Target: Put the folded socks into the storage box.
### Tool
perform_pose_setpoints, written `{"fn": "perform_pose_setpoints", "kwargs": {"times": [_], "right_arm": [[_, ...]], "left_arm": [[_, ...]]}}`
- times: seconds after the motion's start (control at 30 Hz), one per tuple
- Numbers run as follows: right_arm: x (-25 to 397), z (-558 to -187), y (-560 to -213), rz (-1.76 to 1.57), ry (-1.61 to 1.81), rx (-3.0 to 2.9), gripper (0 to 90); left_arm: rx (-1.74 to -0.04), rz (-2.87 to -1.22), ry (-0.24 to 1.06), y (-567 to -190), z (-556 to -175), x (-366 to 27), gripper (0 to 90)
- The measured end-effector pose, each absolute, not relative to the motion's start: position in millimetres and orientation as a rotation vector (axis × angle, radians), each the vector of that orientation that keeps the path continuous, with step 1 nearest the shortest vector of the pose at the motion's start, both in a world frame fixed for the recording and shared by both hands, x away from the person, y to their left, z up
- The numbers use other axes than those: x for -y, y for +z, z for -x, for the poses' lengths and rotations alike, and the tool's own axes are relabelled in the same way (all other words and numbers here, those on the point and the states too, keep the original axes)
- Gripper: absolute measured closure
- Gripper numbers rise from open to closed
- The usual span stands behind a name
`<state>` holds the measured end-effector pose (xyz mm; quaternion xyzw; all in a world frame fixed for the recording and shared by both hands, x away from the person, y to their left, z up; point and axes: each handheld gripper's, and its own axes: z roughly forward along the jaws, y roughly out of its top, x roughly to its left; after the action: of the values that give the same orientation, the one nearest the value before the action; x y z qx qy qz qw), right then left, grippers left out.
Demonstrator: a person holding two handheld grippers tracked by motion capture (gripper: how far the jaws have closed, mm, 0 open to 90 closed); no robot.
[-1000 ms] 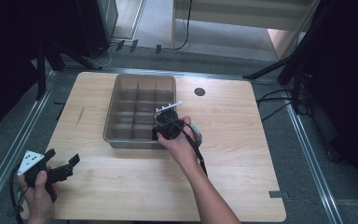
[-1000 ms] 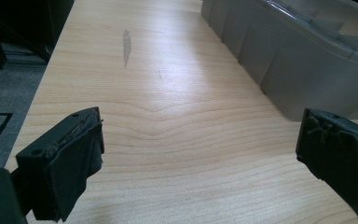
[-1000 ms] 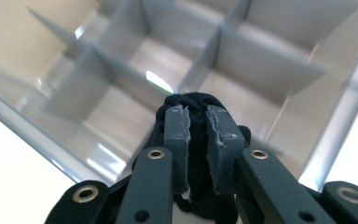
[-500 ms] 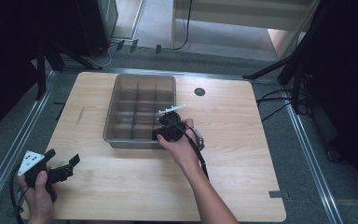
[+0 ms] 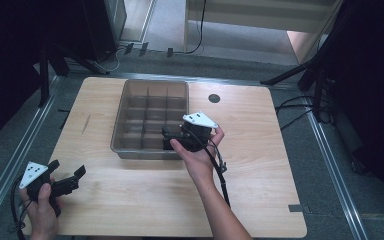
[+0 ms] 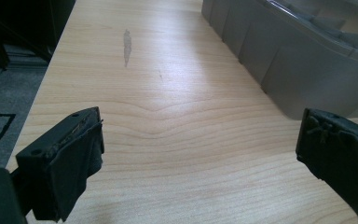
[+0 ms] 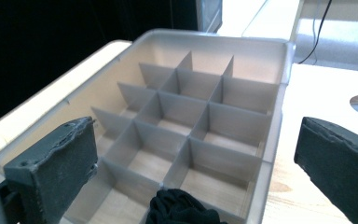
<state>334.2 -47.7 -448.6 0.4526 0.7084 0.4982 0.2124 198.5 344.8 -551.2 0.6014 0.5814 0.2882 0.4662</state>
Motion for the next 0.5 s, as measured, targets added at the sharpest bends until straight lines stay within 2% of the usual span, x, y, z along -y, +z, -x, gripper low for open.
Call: {"fn": "perform_pose_setpoints", "kwargs": {"times": [0.5], "right_arm": [[79, -315, -452, -1.230, 1.347, -1.882, 0.0]], "left_arm": [[-1.423, -1.486, 0.713, -551, -199, -344, 1.2]]}}
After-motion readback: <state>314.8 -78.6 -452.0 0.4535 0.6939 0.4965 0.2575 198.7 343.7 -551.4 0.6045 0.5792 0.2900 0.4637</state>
